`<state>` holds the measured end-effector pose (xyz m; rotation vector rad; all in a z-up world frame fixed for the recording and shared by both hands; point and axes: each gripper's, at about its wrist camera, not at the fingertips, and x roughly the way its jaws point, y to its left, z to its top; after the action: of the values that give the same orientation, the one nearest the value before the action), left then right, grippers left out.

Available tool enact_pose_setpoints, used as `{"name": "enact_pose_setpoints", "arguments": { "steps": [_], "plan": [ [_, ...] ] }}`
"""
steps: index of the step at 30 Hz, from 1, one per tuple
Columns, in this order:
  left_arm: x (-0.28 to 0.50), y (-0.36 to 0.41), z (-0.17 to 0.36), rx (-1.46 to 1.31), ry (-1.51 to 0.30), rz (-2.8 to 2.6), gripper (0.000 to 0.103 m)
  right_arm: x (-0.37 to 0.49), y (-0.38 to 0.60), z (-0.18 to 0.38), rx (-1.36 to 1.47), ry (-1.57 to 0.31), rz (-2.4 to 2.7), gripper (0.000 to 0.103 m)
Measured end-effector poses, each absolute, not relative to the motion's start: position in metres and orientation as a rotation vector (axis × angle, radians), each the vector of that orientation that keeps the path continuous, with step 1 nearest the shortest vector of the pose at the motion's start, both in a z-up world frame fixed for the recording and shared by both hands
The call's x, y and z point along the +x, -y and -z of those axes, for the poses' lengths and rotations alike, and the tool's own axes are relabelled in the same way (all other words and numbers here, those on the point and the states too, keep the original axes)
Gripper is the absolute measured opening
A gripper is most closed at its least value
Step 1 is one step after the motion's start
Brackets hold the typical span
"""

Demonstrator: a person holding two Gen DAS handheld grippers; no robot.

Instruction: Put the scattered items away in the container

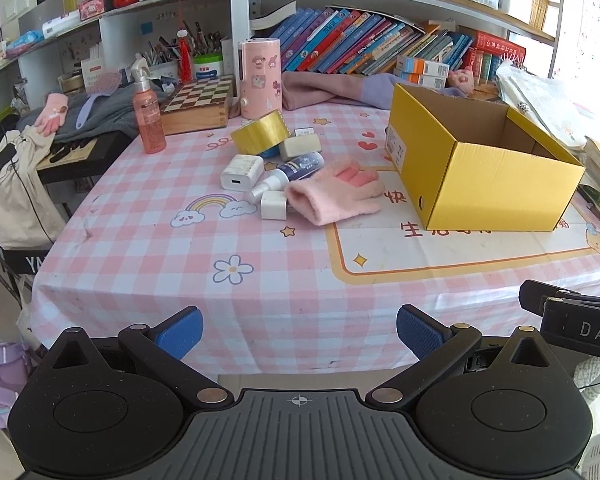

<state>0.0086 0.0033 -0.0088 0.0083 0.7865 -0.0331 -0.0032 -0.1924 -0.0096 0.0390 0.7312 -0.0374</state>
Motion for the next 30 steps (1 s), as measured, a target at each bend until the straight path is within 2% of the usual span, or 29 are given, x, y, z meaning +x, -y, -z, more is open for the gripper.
{"name": "enact_pose_setpoints", "arguments": {
  "steps": [30],
  "plan": [
    [0.0075, -0.0017, 0.0078, 0.006, -0.790, 0.054, 0.103, -0.0030, 0.1898, 0.0114, 0.021, -0.734, 0.040, 0.103]
  ]
}}
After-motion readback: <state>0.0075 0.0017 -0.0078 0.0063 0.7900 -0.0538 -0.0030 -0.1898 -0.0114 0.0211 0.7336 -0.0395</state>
